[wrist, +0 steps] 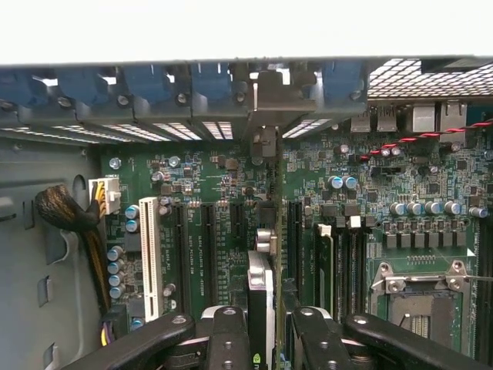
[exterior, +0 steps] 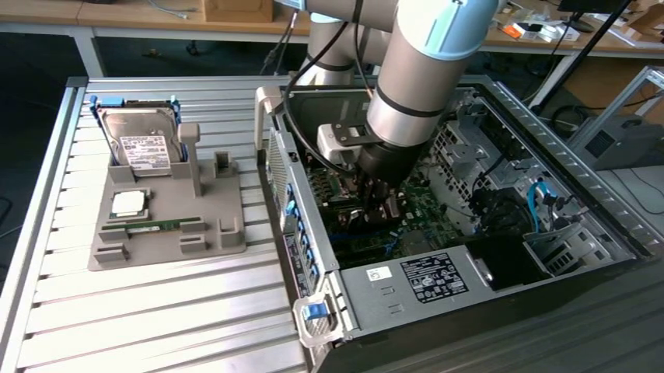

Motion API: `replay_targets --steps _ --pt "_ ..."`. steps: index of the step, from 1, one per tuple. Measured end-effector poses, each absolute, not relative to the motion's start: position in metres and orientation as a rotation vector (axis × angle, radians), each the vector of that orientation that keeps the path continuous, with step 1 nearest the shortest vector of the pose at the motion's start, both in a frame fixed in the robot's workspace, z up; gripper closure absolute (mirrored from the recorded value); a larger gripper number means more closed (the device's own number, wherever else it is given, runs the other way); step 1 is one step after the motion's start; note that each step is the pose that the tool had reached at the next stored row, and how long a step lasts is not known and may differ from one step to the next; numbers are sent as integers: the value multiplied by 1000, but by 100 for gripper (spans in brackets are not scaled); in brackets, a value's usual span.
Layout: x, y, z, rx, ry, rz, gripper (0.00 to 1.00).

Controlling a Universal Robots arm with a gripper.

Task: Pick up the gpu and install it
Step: 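Insert the gpu into the slot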

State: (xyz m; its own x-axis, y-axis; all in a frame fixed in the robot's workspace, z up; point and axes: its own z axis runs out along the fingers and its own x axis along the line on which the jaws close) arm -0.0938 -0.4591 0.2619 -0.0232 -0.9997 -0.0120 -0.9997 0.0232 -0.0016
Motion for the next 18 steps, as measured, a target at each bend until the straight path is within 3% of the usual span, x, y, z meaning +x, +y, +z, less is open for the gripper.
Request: replay_targets --steps 18 --pt "-94 -459 257 -2189 2240 11 73"
